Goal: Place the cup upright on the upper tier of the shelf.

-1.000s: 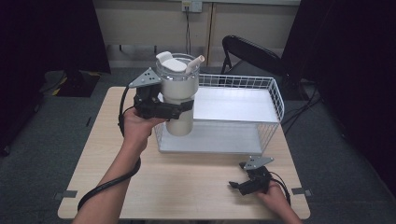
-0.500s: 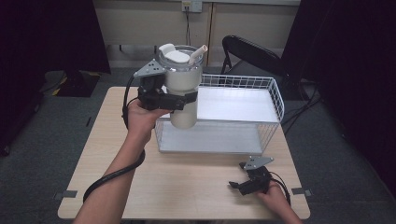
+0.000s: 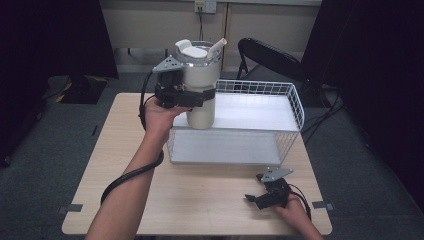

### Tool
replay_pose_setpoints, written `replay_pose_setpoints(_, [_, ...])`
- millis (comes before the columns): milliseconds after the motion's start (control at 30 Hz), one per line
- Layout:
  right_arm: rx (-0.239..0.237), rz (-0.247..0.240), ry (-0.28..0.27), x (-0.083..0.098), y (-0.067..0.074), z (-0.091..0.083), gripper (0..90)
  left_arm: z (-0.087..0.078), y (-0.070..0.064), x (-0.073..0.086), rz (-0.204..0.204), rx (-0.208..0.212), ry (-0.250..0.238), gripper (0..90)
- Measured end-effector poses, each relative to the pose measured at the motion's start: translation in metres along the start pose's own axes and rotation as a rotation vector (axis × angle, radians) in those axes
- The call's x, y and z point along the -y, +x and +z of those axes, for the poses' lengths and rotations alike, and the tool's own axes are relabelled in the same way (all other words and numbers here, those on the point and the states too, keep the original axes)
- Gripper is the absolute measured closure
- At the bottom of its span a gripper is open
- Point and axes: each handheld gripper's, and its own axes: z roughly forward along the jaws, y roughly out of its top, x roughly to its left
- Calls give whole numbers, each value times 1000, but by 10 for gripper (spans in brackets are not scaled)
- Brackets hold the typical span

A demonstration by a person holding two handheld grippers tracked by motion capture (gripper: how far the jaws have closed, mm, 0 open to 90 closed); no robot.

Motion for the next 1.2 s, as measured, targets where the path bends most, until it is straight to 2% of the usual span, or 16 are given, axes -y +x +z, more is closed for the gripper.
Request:
replay_pose_setpoints(167, [0, -1, 0, 0, 0, 0, 119, 8, 5, -1, -4, -17, 3, 100])
replay_pose_setpoints(300, [-1, -2, -1, 0, 0, 0, 119, 16, 8, -2, -25, -32, -8, 100])
replay_pose_setpoints(533, [-1, -1, -1, 0, 0, 0, 119, 28, 10, -7, 2, -54, 2, 100])
replay_pose_setpoints(700, [0, -1, -1, 0, 0, 0, 119, 40, 10, -6, -1, -71, 10, 100])
replay_pose_setpoints(900, [-1, 0, 1, 1, 1, -1, 119, 47, 11, -6, -3, -82, 3, 100])
replay_pose_setpoints(1200, [-1, 1, 1, 1, 1, -1, 119, 55, 8, -1, 15, -89, 6, 99])
